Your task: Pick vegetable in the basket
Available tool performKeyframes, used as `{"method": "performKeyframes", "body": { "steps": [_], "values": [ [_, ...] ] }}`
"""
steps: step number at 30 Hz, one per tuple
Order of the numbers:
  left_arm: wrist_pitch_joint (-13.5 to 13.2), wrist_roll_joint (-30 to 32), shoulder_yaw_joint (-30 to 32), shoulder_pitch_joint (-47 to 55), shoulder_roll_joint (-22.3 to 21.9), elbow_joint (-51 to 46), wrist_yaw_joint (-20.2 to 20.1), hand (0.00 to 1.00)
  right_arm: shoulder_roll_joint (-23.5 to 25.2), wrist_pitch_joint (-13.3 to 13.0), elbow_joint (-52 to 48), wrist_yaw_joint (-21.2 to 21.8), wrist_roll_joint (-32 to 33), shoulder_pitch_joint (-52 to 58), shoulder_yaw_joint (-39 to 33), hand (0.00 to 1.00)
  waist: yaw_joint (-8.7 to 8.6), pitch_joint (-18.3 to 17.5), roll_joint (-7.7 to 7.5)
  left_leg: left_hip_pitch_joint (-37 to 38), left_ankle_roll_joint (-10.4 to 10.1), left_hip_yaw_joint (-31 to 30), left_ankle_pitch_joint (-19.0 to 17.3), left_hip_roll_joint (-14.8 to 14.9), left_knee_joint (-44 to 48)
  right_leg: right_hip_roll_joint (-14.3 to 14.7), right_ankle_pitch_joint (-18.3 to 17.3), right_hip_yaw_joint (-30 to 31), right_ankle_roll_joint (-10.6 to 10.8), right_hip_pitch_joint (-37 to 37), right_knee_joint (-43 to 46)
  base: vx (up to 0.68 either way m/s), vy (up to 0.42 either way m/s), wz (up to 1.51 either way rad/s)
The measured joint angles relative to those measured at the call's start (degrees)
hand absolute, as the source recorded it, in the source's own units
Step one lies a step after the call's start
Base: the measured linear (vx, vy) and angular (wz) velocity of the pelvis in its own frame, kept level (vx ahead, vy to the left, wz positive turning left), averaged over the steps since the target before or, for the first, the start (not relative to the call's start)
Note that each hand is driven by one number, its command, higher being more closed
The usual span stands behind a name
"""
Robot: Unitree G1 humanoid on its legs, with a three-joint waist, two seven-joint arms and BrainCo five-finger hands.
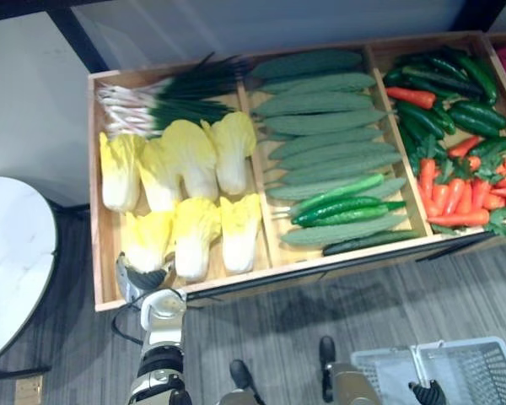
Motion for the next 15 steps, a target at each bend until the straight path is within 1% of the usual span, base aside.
{"method": "performKeyframes", "body": {
  "steps": [4, 5, 7, 15],
  "values": [
    [0.7, 0.8, 0.6, -1.6, 1.7, 1.8, 0.0, 0.0, -0.4, -0.7, 0.0, 0.0, 0.0, -0.4, 1.0, 1.0, 0.04, 0.9, -0.23, -0.3, -0.1, 0.2, 0.0, 0.2, 0.0, 0.2, 0.0, 0.2, -0.1, -0.5, 0.1, 0.04, -0.017, -0.02],
    [0.9, 1.0, 0.6, -2.0, 2.2, 2.4, 0.0, 1.0, -0.4, -0.9, 0.0, 0.0, 0.1, -0.4, 1.4, 1.0, 0.04, 1.1, -0.26, -0.3, -0.1, 0.2, 0.0, 0.2, 0.0, 0.2, 0.1, 0.2, -0.1, -0.6, 0.1, 0.04, -0.012, -0.03],
    [1.0, 1.0, 0.7, -2.1, 2.9, 2.5, -0.3, 1.0, -0.5, -0.9, 0.0, 0.0, 0.1, -0.6, 1.7, 1.0, 0.05, 1.3, -0.47, -0.3, -0.1, 0.5, 0.0, 0.2, 0.0, 0.3, 0.3, 0.4, -0.2, -0.7, 0.0, 0.03, -0.006, -0.05],
    [0.9, 1.0, 3.0, -4.6, 5.5, 6.4, -0.2, 1.0, -1.0, -1.3, 0.1, -0.1, 0.1, -1.8, 3.9, 1.0, 0.16, 1.5, -0.6, -1.0, -0.1, 3.0, 0.1, 0.0, 0.0, 0.6, 3.2, 2.6, -0.1, -1.4, -2.9, 0.0, -0.012, -0.15]
  ]
}}
